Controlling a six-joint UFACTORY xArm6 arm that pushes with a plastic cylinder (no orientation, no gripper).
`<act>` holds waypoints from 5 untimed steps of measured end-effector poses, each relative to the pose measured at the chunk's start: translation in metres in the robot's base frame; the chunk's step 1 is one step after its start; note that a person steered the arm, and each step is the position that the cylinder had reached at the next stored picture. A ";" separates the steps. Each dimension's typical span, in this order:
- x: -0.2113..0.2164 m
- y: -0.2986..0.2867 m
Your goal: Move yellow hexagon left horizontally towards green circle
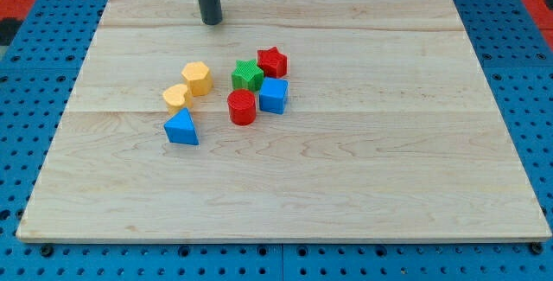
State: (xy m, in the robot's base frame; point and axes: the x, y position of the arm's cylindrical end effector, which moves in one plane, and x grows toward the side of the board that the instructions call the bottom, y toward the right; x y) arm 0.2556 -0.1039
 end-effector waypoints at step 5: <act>0.152 -0.020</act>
State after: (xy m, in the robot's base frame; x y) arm 0.4075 -0.1234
